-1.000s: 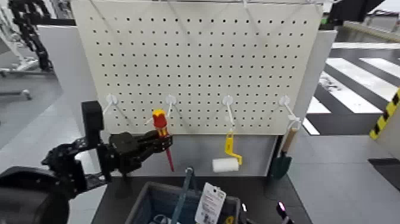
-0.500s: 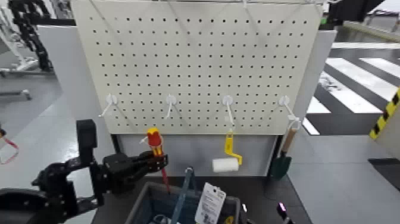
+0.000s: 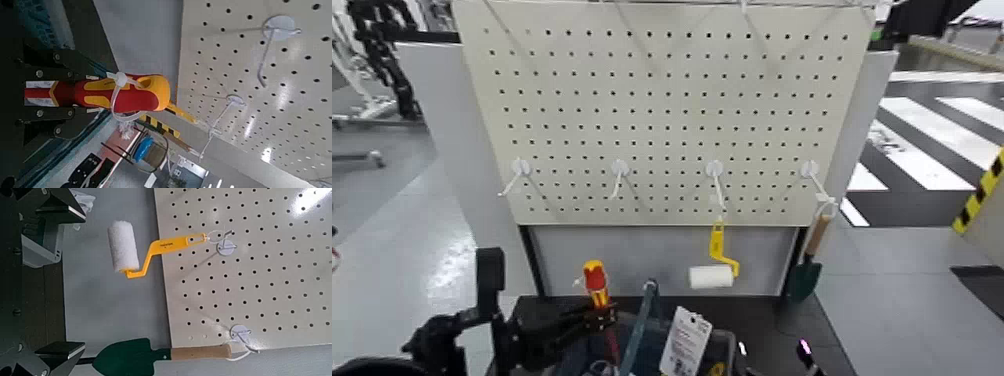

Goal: Put the red screwdriver into the crate.

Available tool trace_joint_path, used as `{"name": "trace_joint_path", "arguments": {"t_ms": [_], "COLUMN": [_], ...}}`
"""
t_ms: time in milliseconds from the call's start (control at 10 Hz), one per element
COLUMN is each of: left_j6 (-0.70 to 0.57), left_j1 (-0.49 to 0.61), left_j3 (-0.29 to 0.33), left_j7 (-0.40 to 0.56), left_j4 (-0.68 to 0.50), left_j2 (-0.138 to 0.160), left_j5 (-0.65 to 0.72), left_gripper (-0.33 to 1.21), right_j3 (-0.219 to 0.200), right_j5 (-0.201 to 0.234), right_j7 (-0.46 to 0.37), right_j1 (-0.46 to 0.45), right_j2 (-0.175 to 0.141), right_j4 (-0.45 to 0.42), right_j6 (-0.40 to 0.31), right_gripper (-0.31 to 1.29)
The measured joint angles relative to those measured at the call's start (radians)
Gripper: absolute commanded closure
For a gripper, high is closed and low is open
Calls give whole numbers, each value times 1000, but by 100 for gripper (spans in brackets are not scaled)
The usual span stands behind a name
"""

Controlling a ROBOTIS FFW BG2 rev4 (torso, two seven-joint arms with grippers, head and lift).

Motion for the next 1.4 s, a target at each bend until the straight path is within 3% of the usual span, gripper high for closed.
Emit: {"name": "trace_joint_path", "arguments": {"t_ms": [300, 500, 700, 800, 1000, 1400], "left_j6": [-23, 34, 69, 69, 29, -58], "left_j1": [-9, -19, -29, -33, -34, -28], "left_j3": [-38, -57, -73, -74, -71, -38], "left_j7": [13, 40, 49, 52, 76, 86], "left_j4": [127, 165, 189, 191, 190, 166], "left_j2": [-9, -1, 4, 6, 8, 11], "left_j5": [47, 95, 128, 134, 165, 181], "left_gripper": [116, 102, 29, 8, 15, 13], "right_j3": [0, 1, 3, 3, 4, 6], "right_j5": [-6, -7, -10, -11, -14, -17], "right_j7": [1, 1, 1, 1, 1, 1], "right_j1": [0, -2, -4, -4, -5, -7], "right_j2": [-1, -1, -2, -3, -4, -7], "right_j4": [2, 5, 9, 10, 12, 15], "right_j6": [-1, -4, -10, -11, -13, -14], "right_gripper": [16, 16, 16, 16, 16, 16]}}
